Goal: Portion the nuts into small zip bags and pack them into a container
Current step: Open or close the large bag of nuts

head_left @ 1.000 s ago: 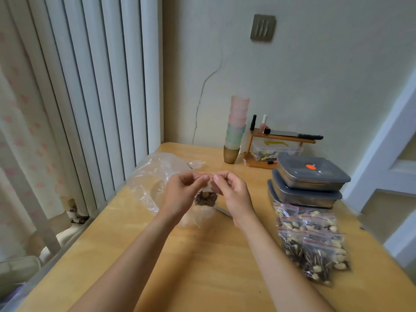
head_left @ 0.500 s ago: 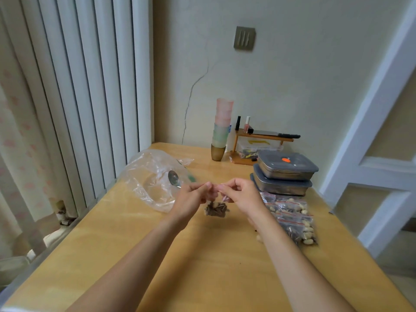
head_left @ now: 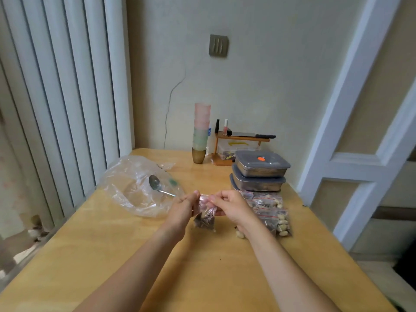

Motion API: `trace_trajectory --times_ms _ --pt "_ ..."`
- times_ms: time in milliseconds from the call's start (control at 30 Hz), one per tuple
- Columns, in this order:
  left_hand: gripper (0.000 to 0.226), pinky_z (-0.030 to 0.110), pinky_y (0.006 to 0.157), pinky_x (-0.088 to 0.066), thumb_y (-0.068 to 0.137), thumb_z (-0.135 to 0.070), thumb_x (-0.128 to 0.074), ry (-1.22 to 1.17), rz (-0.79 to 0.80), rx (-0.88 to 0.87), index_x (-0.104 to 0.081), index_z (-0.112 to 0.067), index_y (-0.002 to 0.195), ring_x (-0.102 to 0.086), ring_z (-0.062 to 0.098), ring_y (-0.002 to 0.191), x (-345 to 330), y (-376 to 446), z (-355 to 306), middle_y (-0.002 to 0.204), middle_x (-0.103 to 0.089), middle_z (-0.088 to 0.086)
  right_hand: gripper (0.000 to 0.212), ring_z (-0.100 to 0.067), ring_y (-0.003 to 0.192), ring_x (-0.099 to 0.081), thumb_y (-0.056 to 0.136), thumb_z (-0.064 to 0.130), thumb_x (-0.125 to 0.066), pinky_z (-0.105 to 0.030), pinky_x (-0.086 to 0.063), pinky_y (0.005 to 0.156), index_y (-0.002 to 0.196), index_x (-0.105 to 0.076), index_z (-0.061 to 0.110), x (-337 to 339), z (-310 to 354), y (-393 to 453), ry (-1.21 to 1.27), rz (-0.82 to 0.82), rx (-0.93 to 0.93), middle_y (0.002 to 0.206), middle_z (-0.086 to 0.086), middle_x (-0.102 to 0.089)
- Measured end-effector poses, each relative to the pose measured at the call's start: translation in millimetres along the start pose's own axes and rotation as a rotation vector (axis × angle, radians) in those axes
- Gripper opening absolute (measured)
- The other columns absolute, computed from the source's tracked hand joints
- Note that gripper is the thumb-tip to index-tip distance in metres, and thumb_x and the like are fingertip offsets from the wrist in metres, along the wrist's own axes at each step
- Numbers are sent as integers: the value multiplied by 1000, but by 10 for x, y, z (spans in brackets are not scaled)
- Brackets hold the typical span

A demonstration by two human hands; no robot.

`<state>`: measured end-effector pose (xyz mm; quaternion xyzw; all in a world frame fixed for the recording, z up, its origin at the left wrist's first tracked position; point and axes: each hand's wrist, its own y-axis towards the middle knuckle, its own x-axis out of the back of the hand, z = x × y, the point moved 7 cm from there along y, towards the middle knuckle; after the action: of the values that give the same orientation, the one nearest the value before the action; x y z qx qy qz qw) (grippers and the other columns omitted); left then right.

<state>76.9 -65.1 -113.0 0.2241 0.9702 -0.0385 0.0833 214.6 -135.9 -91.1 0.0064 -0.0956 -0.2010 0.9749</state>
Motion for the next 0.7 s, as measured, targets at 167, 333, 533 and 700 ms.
trace_trajectory --times_ms 167,333,533,700 --pt "45 29 62 -42 101 -31 -59 31 -44 18 -70 -17 60 -57 15 59 -22 73 76 61 -64 2 11 -16 69 -65 100 13 -67 -25 -56 65 91 -66 7 -8 -4 46 7 -5 -21 81 -8 -73" --pt "32 31 72 -49 103 -33 -57 80 86 -19 -75 -8 93 -60 11 64 -147 83 83 66 -68 -4 16 -17 69 -66 98 15 -70 -25 -56 63 100 -70 -1 199 -9 83 -57 -83 -29 84 -11 -74" --pt "23 21 59 -47 100 -24 -62 45 204 -68 -76 -6 101 -56 15 65 -297 78 21 77 -66 6 16 -15 71 -68 98 20 -70 -27 -58 67 99 -73 5 405 123 -62 -75 -7 22 80 -5 -75" --pt "29 31 55 -48 101 -23 -58 -56 249 -56 -73 -1 91 -48 23 58 -619 -82 126 71 -53 15 14 -10 74 -69 99 20 -69 -24 -55 69 101 -72 6 638 69 -277 -112 -120 77 84 -4 -77"
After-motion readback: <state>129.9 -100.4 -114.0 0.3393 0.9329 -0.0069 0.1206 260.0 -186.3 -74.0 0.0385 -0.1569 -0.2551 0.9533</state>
